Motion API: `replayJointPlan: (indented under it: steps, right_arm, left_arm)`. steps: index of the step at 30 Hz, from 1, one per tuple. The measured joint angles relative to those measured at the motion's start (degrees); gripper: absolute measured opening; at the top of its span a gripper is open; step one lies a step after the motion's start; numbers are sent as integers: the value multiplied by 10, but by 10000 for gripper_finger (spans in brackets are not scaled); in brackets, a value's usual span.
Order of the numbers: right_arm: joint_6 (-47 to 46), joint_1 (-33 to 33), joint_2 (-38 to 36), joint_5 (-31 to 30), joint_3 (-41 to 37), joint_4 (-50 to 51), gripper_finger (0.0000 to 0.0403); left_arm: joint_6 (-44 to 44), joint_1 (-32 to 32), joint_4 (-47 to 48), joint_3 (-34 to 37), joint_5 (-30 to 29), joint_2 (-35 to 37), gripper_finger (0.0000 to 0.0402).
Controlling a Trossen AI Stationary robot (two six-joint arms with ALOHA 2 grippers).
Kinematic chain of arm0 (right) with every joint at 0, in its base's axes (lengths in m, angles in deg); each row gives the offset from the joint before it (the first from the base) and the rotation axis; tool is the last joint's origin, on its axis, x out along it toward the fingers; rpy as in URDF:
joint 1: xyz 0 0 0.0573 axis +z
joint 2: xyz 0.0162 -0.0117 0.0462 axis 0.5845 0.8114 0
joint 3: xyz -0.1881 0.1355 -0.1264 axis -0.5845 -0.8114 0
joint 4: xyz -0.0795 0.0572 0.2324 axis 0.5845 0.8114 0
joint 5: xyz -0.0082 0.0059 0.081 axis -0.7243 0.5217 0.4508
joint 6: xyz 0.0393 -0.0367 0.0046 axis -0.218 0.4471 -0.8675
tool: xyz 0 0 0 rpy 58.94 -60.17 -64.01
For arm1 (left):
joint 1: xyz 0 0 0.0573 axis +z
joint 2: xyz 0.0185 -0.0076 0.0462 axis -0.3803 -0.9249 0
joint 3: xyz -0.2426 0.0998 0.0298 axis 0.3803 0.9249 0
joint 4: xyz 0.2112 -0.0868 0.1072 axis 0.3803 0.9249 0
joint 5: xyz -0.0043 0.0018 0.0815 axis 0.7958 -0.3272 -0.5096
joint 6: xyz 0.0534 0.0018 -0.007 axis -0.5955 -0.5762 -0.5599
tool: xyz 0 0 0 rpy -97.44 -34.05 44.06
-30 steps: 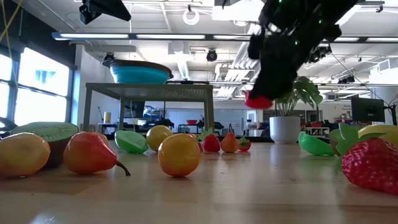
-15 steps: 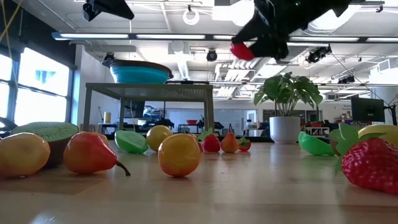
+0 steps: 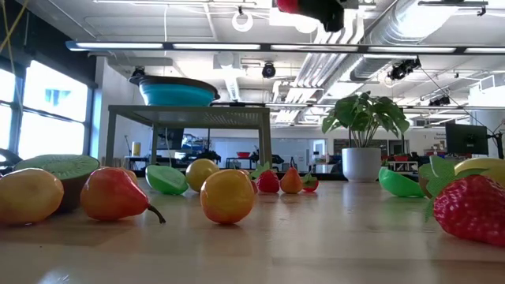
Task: Pick & Place Fruit
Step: Put the half apple into the strainer bowl on the shelf
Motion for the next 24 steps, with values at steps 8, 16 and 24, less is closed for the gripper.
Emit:
replayJointPlan:
  steps: [8,16,24]
  right_arm:
    - [14,12,32,-1,4,-153,260]
    - [11,11,57,17,4,-228,267]
    - [15,11,56,28,4,-234,265]
  left_arm:
    - [-3,0,-44,0,-9,2,0]
    - [4,0,-49,0,20,2,0]
    - [148,63,-49,0,81,-4,0]
